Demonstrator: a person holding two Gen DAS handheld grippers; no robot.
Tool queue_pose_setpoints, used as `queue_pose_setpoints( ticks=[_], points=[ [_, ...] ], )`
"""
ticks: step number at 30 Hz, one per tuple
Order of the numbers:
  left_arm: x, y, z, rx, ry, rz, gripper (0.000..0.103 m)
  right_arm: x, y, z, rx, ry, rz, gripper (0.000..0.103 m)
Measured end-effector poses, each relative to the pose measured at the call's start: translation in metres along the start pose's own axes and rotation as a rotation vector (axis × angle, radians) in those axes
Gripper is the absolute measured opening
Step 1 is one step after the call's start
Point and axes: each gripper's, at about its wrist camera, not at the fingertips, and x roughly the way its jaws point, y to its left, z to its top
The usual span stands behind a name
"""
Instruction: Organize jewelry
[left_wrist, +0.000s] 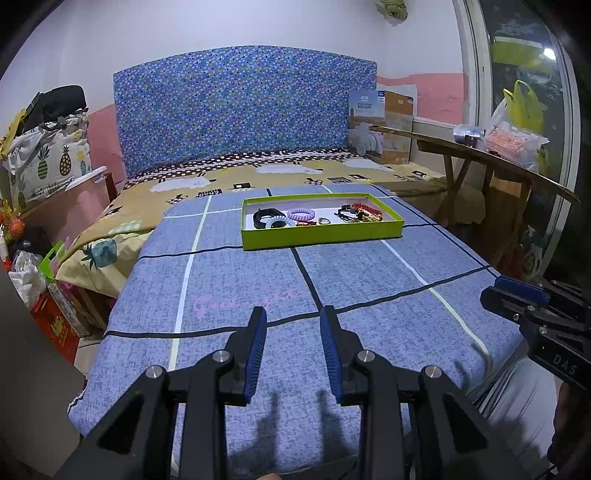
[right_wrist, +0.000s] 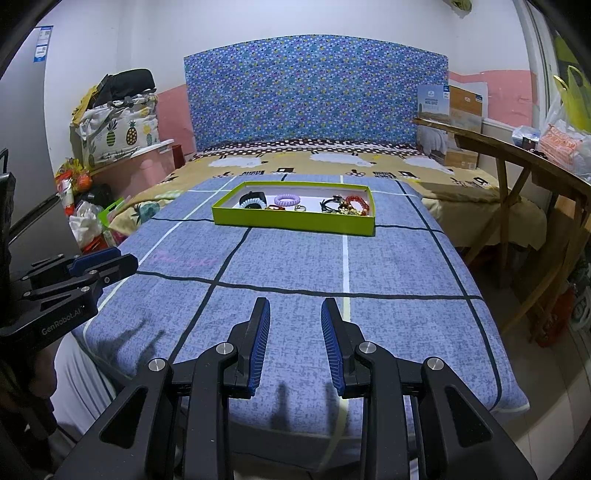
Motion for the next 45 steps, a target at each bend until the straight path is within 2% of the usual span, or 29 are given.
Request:
queue_pose_setpoints(
  ticks=[45],
  points=[
    [0.0042, -0.0004, -0.003, 0.0, 0.011, 0.02, 0.031, 0.0004, 0.0021, -0.005, 0.006, 0.01, 0.004, 0.03]
  ],
)
